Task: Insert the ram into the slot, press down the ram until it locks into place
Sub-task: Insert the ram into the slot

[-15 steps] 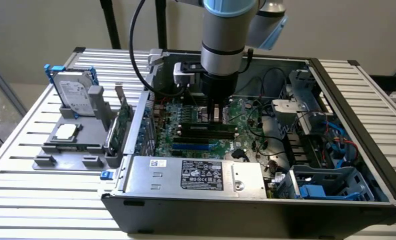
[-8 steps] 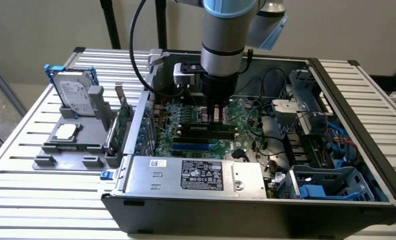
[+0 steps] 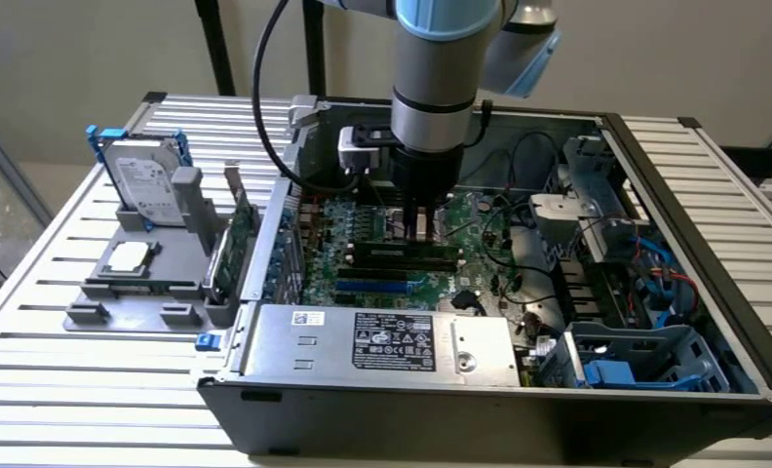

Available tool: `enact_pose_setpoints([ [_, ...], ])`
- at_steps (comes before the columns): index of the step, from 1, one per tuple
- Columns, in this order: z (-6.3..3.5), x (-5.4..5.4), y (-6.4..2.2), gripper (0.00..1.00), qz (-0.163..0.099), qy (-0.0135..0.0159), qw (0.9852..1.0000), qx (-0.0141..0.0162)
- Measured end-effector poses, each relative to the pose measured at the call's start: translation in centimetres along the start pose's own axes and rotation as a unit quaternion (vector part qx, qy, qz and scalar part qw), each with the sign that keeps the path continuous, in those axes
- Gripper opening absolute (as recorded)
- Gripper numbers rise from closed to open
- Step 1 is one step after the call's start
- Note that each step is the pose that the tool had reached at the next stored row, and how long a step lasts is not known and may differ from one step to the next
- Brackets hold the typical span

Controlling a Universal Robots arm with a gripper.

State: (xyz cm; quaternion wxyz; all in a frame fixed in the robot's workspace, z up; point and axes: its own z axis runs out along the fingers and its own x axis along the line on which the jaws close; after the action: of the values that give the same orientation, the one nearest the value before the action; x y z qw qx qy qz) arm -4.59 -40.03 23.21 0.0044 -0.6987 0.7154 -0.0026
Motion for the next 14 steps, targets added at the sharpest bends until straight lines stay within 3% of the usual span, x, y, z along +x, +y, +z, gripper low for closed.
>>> enact_pose_setpoints([
  [6,0.02,0.0,-0.01,0.13,0.0,0.0,1.0,-0.0021],
  [14,0.14,-0.02,-0.13,0.13,0.0,0.0,1.0,-0.0022],
])
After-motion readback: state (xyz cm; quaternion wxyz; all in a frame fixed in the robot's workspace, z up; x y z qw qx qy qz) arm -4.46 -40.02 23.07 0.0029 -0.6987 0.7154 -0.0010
